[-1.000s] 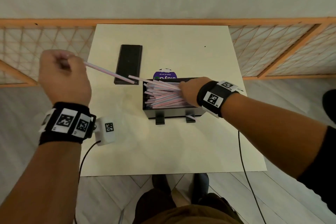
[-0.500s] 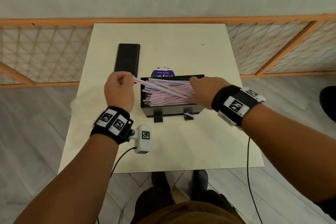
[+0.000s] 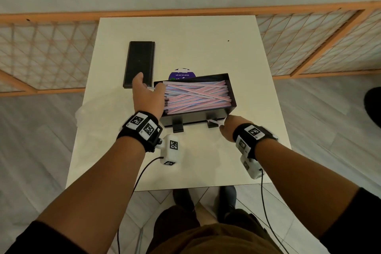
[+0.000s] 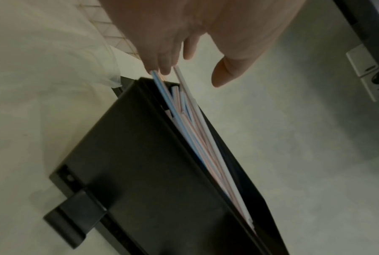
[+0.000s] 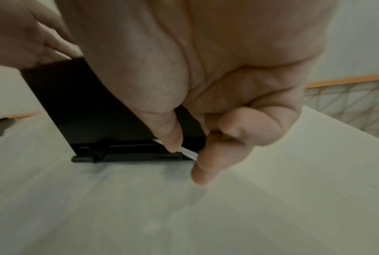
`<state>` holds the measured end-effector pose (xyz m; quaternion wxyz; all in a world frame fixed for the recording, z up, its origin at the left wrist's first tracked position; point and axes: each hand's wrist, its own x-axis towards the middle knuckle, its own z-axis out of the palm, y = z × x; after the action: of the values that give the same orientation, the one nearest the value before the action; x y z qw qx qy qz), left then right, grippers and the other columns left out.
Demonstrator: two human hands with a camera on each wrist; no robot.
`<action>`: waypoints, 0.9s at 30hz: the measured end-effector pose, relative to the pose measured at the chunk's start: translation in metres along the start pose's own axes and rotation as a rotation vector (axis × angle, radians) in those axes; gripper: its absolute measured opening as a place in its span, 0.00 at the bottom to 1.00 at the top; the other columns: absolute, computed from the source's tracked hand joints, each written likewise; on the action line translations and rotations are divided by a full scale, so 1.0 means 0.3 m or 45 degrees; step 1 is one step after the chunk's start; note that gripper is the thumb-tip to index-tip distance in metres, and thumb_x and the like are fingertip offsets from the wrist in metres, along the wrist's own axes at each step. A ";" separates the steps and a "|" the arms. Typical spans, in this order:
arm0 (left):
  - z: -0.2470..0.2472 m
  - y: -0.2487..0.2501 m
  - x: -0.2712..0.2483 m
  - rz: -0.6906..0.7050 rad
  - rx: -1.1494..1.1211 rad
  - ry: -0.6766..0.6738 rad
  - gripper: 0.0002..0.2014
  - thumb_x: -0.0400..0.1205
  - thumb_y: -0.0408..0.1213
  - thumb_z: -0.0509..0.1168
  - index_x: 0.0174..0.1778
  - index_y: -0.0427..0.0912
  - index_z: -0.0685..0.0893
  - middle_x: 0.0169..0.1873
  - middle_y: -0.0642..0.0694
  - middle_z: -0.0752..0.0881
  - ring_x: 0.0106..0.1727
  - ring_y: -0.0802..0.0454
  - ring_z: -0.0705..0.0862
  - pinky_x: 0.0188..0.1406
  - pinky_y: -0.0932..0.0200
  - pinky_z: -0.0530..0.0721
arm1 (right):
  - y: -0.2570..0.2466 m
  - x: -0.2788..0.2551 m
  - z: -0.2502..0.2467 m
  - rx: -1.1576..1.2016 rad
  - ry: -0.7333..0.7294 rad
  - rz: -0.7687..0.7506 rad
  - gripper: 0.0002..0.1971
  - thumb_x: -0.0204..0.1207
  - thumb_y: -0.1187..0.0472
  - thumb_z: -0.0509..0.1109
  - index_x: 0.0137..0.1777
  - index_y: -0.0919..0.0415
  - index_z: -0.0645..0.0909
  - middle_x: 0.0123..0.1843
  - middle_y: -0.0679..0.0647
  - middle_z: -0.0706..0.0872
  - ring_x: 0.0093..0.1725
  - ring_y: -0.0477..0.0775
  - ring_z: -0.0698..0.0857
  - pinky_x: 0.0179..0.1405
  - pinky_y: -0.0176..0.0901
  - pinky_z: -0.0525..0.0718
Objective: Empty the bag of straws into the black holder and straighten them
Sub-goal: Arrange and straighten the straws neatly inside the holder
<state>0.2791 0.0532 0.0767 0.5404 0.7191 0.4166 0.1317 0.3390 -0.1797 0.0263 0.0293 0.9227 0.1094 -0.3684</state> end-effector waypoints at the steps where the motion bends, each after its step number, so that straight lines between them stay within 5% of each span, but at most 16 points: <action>1: 0.002 0.006 0.004 0.018 0.057 -0.035 0.31 0.87 0.38 0.65 0.87 0.44 0.64 0.83 0.45 0.71 0.80 0.49 0.75 0.54 0.73 0.77 | -0.003 0.013 0.011 0.000 0.008 0.012 0.16 0.85 0.54 0.60 0.64 0.61 0.81 0.62 0.60 0.88 0.60 0.63 0.88 0.54 0.49 0.83; 4: 0.012 0.021 0.002 0.090 0.175 -0.137 0.29 0.87 0.38 0.61 0.85 0.37 0.67 0.81 0.37 0.74 0.77 0.40 0.78 0.60 0.62 0.82 | -0.015 0.046 0.042 0.021 0.059 0.036 0.14 0.84 0.54 0.63 0.62 0.59 0.83 0.60 0.58 0.89 0.58 0.63 0.88 0.50 0.48 0.81; 6: 0.017 0.026 -0.006 0.078 0.231 -0.182 0.30 0.88 0.39 0.60 0.87 0.40 0.65 0.83 0.41 0.73 0.80 0.43 0.75 0.76 0.54 0.77 | -0.021 0.053 0.061 0.017 0.111 0.054 0.13 0.85 0.54 0.63 0.62 0.58 0.83 0.59 0.57 0.89 0.57 0.62 0.89 0.50 0.48 0.81; 9: 0.018 0.028 -0.012 0.098 0.362 -0.239 0.31 0.89 0.41 0.59 0.90 0.43 0.60 0.87 0.44 0.65 0.86 0.45 0.67 0.85 0.48 0.67 | -0.013 0.066 0.092 -0.057 0.203 -0.001 0.13 0.86 0.56 0.61 0.65 0.56 0.81 0.58 0.56 0.90 0.56 0.62 0.90 0.49 0.48 0.82; 15: 0.012 -0.024 -0.046 0.488 0.766 -0.434 0.41 0.87 0.51 0.65 0.91 0.46 0.51 0.91 0.44 0.45 0.91 0.43 0.42 0.90 0.39 0.48 | 0.040 0.057 0.114 -0.250 0.318 -0.186 0.15 0.85 0.62 0.55 0.66 0.52 0.77 0.53 0.55 0.89 0.50 0.61 0.89 0.39 0.47 0.79; 19: 0.013 -0.073 -0.064 0.678 1.037 -0.575 0.49 0.81 0.64 0.68 0.90 0.47 0.51 0.91 0.42 0.45 0.91 0.38 0.41 0.88 0.33 0.45 | 0.115 0.013 0.115 -0.264 0.288 -0.196 0.15 0.84 0.62 0.54 0.62 0.50 0.79 0.53 0.55 0.89 0.50 0.61 0.89 0.39 0.45 0.77; 27: 0.008 -0.120 -0.064 0.662 1.070 -0.614 0.48 0.83 0.64 0.65 0.91 0.44 0.50 0.91 0.44 0.43 0.91 0.41 0.39 0.89 0.41 0.45 | 0.345 -0.171 0.087 -0.403 0.261 -0.144 0.09 0.84 0.56 0.55 0.43 0.49 0.72 0.36 0.47 0.77 0.35 0.54 0.80 0.34 0.41 0.74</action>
<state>0.2525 0.0397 0.0490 0.2363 0.9621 0.1062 -0.0853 0.3083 -0.2933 0.0397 0.1421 0.9316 0.2202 -0.2517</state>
